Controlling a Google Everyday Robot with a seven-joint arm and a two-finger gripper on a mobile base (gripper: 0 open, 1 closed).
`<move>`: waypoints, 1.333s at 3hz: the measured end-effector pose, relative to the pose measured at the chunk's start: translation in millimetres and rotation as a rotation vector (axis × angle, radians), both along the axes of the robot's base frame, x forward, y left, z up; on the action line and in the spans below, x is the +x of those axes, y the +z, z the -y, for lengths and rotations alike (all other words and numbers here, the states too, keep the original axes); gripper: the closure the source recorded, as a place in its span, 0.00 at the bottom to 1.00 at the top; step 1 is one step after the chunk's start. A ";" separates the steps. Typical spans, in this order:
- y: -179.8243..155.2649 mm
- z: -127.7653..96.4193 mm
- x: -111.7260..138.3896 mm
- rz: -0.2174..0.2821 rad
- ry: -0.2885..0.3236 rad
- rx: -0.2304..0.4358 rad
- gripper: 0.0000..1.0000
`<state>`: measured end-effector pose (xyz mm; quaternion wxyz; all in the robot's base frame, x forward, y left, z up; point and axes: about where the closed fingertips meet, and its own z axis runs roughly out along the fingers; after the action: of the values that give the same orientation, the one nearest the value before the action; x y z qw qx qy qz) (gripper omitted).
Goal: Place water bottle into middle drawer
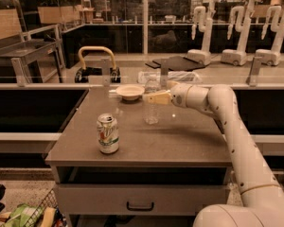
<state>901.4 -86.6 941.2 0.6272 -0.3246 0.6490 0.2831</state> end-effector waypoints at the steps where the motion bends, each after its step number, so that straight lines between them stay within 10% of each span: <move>1: 0.9 -12.4 1.9 0.012 0.017 0.016 0.37; 4: 45.3 -2.4 -23.4 0.088 0.022 -0.046 1.00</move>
Offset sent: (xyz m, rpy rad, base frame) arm -0.0097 0.0290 0.0166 -0.0137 -0.0667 0.0361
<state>878.0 -84.2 986.6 0.6443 -0.3583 0.6235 0.2603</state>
